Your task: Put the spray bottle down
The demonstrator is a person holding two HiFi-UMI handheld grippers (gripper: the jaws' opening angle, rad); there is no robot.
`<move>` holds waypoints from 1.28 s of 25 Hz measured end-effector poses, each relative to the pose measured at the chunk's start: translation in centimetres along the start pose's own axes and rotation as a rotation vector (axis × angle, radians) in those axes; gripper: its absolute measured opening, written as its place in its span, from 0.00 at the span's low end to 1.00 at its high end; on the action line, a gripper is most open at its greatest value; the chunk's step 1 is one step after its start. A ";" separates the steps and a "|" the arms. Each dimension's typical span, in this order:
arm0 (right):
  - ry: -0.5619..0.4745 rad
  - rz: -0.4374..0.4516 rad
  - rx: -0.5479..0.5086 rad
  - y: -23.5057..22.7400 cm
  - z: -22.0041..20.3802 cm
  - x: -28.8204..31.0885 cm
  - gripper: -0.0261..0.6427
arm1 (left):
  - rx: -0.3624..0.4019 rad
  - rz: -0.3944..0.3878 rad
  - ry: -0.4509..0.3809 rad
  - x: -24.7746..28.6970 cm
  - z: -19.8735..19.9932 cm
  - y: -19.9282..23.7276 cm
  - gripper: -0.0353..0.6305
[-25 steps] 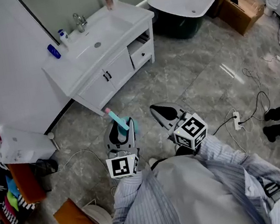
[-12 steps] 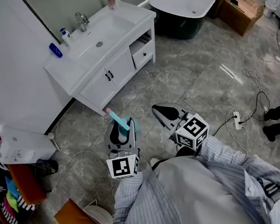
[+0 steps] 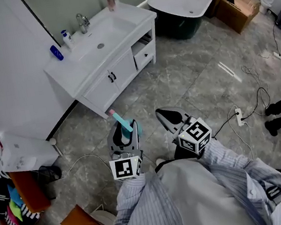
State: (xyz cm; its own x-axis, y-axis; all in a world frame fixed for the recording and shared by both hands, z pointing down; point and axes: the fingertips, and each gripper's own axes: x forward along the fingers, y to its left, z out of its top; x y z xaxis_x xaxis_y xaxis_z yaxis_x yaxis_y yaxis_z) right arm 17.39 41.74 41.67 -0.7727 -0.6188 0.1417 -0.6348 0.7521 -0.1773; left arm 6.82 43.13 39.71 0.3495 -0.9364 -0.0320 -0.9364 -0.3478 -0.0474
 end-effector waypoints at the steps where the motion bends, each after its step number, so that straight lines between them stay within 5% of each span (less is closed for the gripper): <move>1: 0.002 -0.005 -0.001 -0.1 0.0 0.3 0.06 | -0.004 -0.004 0.001 0.2 -0.1 0.2 0.32; 14: -0.005 0.024 0.014 -6.1 1.4 7.7 0.06 | 0.021 0.035 0.012 7.6 -1.2 5.2 0.32; 32: -0.007 0.194 0.009 -25.8 9.1 23.9 0.06 | 0.062 0.187 0.056 30.6 -0.6 13.0 0.32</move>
State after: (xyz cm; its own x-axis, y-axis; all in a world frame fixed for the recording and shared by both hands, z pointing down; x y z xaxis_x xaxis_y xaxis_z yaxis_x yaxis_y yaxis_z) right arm 15.31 5.53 40.75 -0.8807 -0.4636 0.0974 -0.4735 0.8555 -0.2094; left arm 5.32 9.88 38.68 0.1653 -0.9862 0.0091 -0.9804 -0.1653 -0.1075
